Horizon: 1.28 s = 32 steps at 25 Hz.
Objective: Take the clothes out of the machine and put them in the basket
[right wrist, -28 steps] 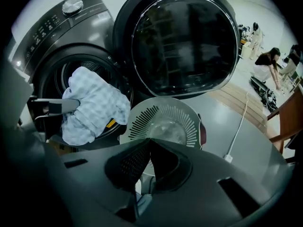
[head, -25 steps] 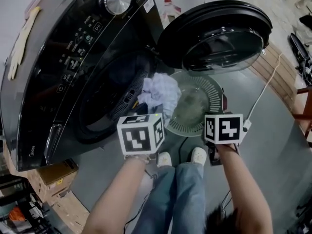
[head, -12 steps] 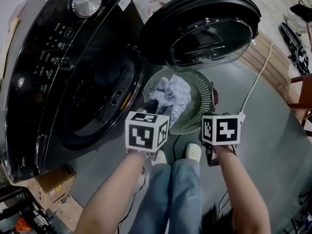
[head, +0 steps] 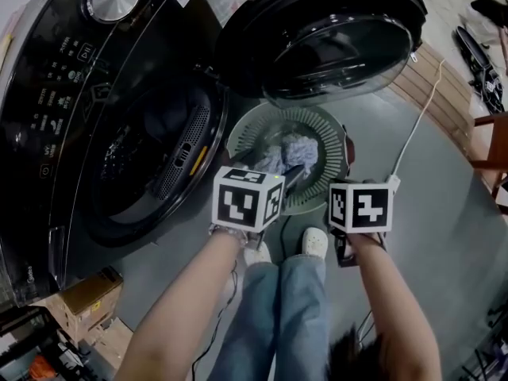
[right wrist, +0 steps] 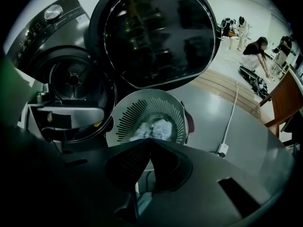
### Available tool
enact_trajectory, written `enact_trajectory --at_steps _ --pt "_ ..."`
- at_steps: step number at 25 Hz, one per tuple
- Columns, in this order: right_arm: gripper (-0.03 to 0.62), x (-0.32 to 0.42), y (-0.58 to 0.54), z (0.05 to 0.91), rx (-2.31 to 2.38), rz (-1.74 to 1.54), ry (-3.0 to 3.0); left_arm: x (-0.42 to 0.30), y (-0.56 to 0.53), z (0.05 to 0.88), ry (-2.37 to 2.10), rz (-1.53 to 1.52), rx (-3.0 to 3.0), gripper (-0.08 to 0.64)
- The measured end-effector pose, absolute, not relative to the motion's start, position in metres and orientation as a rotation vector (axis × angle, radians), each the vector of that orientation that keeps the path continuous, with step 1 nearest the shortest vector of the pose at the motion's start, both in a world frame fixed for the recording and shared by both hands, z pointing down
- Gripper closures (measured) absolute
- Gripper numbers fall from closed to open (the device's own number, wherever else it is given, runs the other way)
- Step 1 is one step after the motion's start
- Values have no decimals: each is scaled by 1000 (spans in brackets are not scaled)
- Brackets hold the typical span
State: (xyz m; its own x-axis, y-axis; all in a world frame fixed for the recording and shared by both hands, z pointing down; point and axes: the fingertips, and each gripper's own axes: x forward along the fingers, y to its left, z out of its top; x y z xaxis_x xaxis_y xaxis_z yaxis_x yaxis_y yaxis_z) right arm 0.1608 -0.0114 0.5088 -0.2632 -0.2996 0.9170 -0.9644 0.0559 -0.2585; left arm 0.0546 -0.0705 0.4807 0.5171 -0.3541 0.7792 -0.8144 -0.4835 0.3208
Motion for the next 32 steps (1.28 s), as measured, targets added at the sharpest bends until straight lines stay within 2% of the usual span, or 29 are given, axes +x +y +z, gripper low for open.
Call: enact_trajectory --at_steps 11,23,32 --pt "592 139 -12 527 1261 1244 -1674 18 -69 500 -1005 885 2025 138" --pt "592 88 -33 578 1158 1142 -1786 -47 -58 571 -1161 886 1959 140" --pt "592 51 -73 574 1163 1090 -1888 -105 -104 553 -1393 872 2007 141"
